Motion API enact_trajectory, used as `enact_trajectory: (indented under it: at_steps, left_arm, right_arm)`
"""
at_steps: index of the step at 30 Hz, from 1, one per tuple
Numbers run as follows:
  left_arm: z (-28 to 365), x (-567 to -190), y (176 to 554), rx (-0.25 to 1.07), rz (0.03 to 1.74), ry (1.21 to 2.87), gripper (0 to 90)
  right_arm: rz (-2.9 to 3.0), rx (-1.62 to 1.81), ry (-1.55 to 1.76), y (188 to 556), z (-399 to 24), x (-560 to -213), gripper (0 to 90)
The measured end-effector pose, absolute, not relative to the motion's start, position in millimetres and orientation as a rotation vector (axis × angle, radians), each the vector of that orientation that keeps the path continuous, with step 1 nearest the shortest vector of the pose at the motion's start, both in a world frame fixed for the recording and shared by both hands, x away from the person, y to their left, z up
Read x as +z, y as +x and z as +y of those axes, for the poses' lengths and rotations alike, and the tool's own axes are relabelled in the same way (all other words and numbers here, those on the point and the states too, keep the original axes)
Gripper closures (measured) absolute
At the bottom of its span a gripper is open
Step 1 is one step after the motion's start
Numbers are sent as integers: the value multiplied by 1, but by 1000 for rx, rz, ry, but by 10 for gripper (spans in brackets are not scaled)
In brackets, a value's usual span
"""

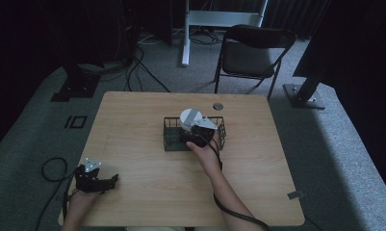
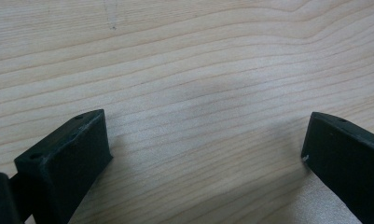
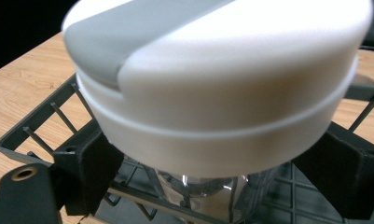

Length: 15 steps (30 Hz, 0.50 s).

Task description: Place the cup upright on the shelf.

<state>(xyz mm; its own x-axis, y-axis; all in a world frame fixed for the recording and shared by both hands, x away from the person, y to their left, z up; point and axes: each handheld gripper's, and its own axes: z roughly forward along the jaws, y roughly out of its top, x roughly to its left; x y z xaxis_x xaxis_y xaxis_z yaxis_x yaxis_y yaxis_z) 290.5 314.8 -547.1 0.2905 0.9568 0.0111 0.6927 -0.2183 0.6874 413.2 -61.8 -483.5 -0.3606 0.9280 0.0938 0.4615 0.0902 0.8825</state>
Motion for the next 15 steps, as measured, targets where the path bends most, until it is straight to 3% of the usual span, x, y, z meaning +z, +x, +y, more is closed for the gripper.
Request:
enact_trajectory:
  at_steps: [15]
  left_arm:
    - [315,-547,290,598,1469,1990,12]
  right_arm:
    - [1920,1275,1230,409,-73,-480,111]
